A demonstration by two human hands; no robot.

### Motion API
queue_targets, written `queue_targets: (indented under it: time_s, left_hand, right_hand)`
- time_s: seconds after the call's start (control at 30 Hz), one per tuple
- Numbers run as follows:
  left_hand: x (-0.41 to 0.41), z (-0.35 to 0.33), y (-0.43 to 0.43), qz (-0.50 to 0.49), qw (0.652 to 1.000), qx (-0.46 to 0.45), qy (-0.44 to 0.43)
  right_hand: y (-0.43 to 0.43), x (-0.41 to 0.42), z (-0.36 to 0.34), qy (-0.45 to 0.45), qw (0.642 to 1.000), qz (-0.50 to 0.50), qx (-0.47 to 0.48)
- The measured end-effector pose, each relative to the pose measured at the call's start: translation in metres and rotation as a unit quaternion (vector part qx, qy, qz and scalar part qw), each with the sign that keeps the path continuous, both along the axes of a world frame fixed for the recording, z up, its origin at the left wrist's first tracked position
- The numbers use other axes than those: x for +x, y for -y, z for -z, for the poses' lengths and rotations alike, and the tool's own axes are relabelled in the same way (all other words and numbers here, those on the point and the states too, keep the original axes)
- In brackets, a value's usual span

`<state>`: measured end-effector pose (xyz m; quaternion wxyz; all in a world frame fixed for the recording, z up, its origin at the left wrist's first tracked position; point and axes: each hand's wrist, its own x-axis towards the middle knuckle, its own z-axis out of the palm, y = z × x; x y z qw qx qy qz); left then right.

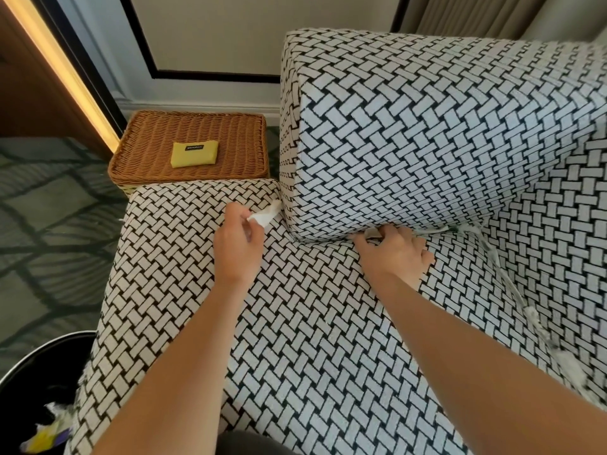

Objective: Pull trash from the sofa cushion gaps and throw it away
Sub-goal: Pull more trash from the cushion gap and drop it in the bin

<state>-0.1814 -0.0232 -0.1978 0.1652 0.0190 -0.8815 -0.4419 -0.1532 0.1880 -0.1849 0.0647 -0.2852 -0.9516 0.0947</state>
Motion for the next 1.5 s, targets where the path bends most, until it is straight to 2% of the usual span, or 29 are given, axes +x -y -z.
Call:
queue_targets:
  time_s: [0.13,0.37,0.6,0.77,0.93,1.3,1.5]
  left_hand:
    - [0.004,-0.003,0.001,0.009,1.0,-0.021,0.011]
    - [0.003,-0.004,-0.003,0.059,0.99,-0.125,0.016]
    - [0.003,-0.003,-0.009,0.058,0.966,-0.252,0.003]
    - [0.0,-0.002,-0.012,0.049,0.955,-0.293,0.011]
    - [0.0,-0.003,-0.011,0.056,0.957,-0.284,0.018]
    - [0.001,-0.003,-0.01,0.051,0.963,-0.266,0.017]
    - [0.016,-0.014,-0.006,0.05,0.99,-0.124,0.052]
  right_hand:
    - [0.0,0.0,-0.001,0.024,0.999,-0.029,0.024]
    - [-0.001,-0.003,0.002,0.007,0.998,-0.062,0.025]
    - [0.0,-0.006,0.0,0.035,0.997,-0.059,0.031]
    - [0.005,-0.012,-0.003,0.075,0.997,-0.026,0.019]
    - [0.008,-0.021,-0.002,0.063,0.997,0.016,-0.031]
    - [0.007,-0.016,0.004,-0.032,0.997,0.003,-0.066]
    - [0.009,0.001,-0.003,-0.106,0.984,-0.043,-0.134]
